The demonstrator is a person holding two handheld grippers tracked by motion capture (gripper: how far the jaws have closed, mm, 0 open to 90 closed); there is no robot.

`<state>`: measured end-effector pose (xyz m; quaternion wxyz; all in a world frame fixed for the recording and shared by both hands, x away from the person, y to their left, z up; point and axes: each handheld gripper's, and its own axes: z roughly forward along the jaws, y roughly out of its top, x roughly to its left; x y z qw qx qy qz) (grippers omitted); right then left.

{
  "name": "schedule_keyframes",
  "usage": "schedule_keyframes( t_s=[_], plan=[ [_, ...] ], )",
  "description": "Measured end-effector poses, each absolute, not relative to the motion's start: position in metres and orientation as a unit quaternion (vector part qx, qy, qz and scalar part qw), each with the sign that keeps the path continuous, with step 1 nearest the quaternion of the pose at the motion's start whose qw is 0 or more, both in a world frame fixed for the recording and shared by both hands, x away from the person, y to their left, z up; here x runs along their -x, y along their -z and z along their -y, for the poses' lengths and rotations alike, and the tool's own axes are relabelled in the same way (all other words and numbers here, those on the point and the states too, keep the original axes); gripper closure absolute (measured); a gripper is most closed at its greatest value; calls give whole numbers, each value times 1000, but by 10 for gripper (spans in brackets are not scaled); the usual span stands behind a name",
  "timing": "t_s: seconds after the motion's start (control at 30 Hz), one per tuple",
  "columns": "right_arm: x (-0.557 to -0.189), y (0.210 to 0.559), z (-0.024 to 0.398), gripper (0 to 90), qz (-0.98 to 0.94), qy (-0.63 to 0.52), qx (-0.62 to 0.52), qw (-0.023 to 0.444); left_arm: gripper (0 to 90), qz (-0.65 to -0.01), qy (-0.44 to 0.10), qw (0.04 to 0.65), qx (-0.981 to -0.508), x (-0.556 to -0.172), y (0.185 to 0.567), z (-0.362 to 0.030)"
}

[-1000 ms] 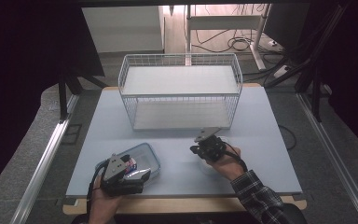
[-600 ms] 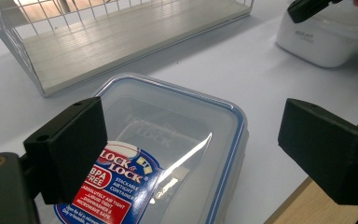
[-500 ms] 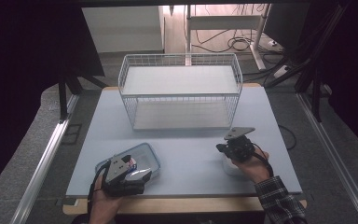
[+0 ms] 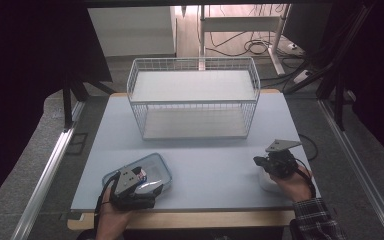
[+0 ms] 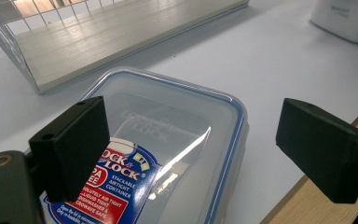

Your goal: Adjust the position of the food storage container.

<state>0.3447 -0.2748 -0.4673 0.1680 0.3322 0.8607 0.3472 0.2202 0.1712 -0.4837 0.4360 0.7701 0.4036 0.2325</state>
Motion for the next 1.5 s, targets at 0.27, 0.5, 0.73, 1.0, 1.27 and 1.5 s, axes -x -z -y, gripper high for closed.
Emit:
schedule_keyframes(
  t_s=[0.27, 0.5, 0.73, 1.0, 1.27, 1.5],
  plan=[
    [-340, 466, 270, 839, -857, -358, -334, 160, 90, -409, -220, 424, -778, -219, 475, -175],
    [-331, 462, 254, 697, -848, -390, -321, 163, 222, -468, -250, 412, -741, -206, 459, -227],
    [-326, 461, 245, 608, -845, -398, -313, 172, 745, -508, -262, 380, -727, -190, 466, -269],
    [-312, 463, 248, 681, -853, -387, -305, 175, 899, -569, -252, 352, -699, -164, 492, -302],
    [-311, 465, 247, 671, -850, -396, -305, 167, 898, -589, -204, 335, -707, -175, 513, -303],
    [-311, 467, 245, 648, -847, -406, -301, 162, 898, -578, -209, 324, -720, -194, 512, -289]
  ],
)
